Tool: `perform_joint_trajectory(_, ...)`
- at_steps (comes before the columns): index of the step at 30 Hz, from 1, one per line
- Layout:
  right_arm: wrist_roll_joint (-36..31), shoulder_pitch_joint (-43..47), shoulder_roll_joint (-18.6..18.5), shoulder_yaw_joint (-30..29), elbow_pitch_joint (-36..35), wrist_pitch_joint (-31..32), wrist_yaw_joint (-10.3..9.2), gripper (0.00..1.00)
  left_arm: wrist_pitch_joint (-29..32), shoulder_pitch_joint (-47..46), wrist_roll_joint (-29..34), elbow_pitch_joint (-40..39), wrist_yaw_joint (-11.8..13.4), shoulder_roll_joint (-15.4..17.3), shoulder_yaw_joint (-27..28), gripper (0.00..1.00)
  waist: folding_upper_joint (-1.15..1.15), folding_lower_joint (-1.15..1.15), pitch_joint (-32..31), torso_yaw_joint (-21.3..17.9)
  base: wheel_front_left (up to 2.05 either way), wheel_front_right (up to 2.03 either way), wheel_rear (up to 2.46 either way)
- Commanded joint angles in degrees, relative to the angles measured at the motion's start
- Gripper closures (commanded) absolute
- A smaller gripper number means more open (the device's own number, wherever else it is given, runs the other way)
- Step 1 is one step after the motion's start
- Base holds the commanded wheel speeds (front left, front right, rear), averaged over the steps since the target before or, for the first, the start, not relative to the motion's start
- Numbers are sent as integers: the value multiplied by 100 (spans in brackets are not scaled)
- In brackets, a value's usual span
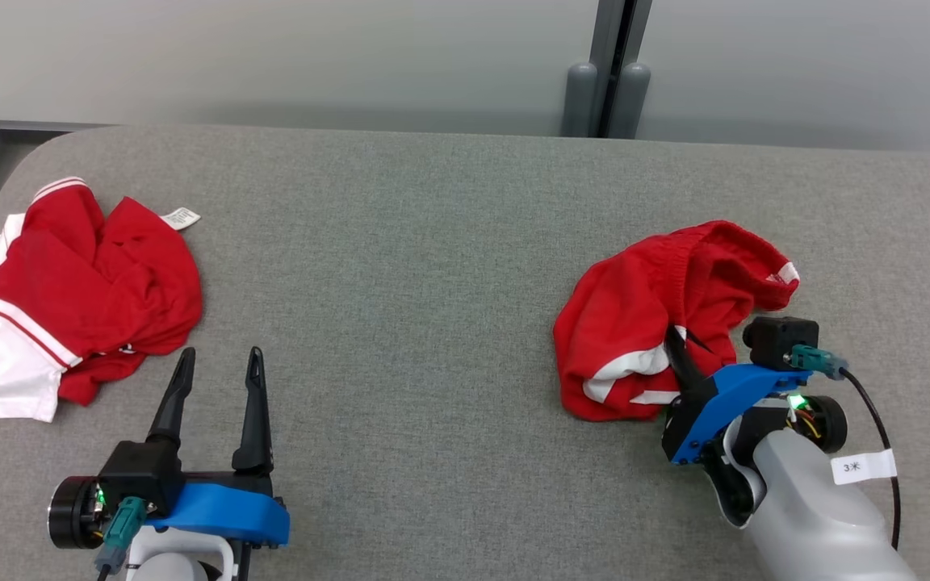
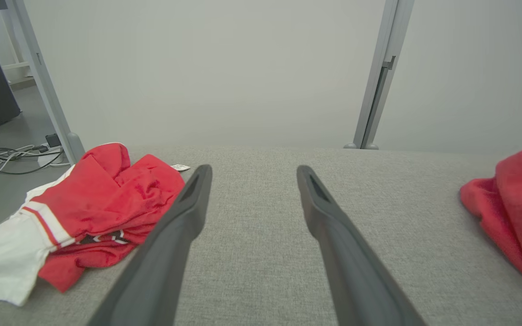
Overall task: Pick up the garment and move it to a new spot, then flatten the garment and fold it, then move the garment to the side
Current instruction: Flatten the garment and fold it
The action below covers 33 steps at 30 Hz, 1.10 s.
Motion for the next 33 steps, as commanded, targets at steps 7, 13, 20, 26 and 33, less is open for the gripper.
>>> perform_joint_trajectory(7, 183, 273, -566, -14, -243, -340, 3, 100, -27, 188, -13, 61, -26, -3, 114, 0, -1, 0, -316, -195, 0, 0, 0)
perform_joint_trajectory(13, 111, 668, -1137, -408, -961, -358, 3, 100, -27, 315, -81, 42, -42, -8, 80, 0, -1, 0, -489, -428, 0, 0, 0)
perform_joint_trajectory(20, -248, 826, -1613, -883, -1715, -359, 3, 100, -27, 249, -171, 35, -52, -16, -50, 0, -1, 0, -470, -506, 0, 0, 0)
perform_joint_trajectory(26, -621, 711, -1432, -618, -2161, -284, 3, 100, -27, 270, -266, 59, -55, -23, -104, 0, -1, 0, -480, -366, 0, 0, 0)
perform_joint_trajectory(33, -795, 692, -653, 431, -2283, -30, 3, 100, -27, 311, -425, 49, 58, -25, -214, 0, -1, 0, -482, 33, 0, 0, 0)
